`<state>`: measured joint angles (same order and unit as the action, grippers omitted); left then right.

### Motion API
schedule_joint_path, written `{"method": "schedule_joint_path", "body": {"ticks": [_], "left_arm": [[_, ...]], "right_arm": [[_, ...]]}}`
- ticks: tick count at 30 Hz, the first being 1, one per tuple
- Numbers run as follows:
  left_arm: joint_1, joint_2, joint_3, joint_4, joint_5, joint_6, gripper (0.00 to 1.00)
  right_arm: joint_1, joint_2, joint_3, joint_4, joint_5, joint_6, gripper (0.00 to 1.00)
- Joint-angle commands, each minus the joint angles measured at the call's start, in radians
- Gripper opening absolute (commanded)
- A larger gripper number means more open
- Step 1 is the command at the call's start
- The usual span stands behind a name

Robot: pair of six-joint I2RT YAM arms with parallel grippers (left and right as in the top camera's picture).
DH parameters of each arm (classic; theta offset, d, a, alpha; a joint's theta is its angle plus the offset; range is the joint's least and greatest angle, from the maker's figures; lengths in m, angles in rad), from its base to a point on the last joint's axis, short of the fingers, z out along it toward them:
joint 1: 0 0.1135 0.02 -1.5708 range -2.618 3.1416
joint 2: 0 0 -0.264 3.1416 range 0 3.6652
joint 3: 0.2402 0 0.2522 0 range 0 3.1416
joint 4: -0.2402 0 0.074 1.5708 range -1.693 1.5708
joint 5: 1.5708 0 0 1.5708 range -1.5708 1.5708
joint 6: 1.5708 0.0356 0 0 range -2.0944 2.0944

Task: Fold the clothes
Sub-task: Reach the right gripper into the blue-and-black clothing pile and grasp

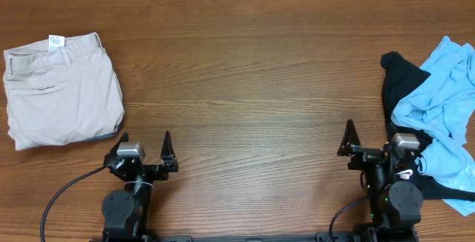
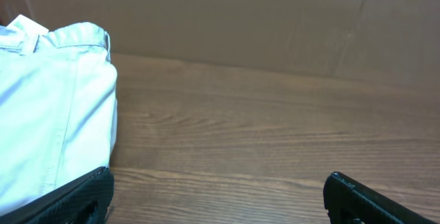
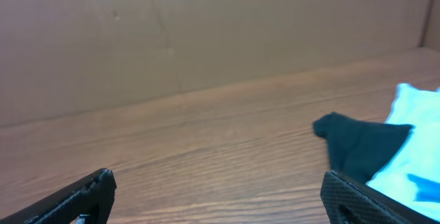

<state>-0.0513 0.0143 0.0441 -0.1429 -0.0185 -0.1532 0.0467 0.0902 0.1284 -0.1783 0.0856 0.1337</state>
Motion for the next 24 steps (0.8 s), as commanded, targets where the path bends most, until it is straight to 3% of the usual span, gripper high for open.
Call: {"method": "schedule_joint_path", "body": {"ticks": [1, 13, 19, 24], "left_arm": [[0.007, 0.025, 0.103, -0.042, -0.019, 0.019, 1.0], [0.007, 0.462, 0.42, -0.111, -0.02, 0.018, 1.0], [0.007, 0.723, 0.658, -0.313, -0.004, 0.019, 1.0], [0.007, 0.867, 0.779, -0.456, -0.008, 0.019, 1.0]], "right_arm": [[0.003, 0.088, 0.132, -0.022, 0.069, -0.003, 1.0], [0.002, 0.643, 0.564, -0.254, 0.075, -0.004, 1.0], [0.003, 0.917, 0.77, -0.397, 0.071, -0.004, 1.0], [-0.005, 1.046, 0.822, -0.401, 0.092, -0.036, 1.0]]}}
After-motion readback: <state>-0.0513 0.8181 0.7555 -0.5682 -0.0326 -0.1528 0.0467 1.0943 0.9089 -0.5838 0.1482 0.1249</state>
